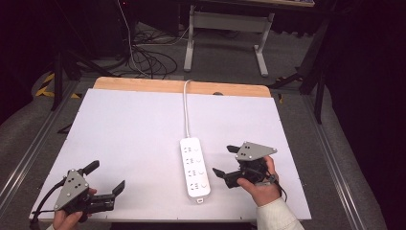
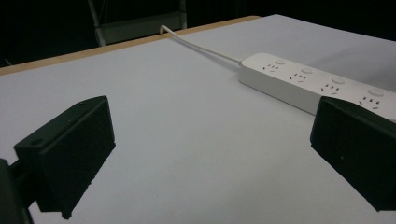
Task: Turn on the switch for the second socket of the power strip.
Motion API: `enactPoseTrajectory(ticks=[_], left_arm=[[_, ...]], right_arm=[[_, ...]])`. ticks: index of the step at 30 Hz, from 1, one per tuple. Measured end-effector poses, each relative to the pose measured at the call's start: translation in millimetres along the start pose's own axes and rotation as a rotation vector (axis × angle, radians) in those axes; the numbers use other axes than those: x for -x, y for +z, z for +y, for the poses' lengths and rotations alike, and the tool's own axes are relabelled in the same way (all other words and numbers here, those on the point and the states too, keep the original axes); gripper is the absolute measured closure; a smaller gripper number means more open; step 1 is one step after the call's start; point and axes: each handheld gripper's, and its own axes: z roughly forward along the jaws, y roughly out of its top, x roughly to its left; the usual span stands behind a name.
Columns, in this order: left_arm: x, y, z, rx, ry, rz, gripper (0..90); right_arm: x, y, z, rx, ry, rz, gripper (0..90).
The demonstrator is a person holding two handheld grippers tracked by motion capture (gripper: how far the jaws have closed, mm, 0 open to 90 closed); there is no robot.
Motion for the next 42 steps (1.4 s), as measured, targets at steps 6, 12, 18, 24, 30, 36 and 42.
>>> enactPoseTrajectory(ticks=[6,12,18,24,30,36,42], left_arm=[[-0.3,0.0,0.1,0.001,-0.001,-0.002,0.5],[-0.5,0.0,0.1,0.0,-0.002,-0.007,0.5],[-0.2,-0.4,-0.1,-0.001,-0.001,-0.007,0.5],[-0.9,-3.2,-1.1,0.001,-0.008,0.004,0.5],[-1.1,-5.3,-2.0,0.0,-0.009,0.009,0.5],[-0.7,-5.8,-2.3,0.002,-0.014,0.011,0.5],[-1.0,-5.8,-2.3,0.001,-0.013,0.01,0.5]], right_arm=[[0.7,10.5,7.8,-0.016,-0.002,0.007,15.4],[1.4,13.9,8.1,-0.004,0.03,-0.013,22.6],[1.5,18.5,12.4,0.0,0.035,0.016,55.0],[1.7,31.1,17.3,-0.021,0.031,0.025,80.5],[5.6,45.0,17.5,-0.032,0.073,0.056,90.0],[5.7,56.6,15.1,-0.029,0.108,0.034,90.0],[4.1,69.2,10.5,-0.045,0.104,0.018,90.0]])
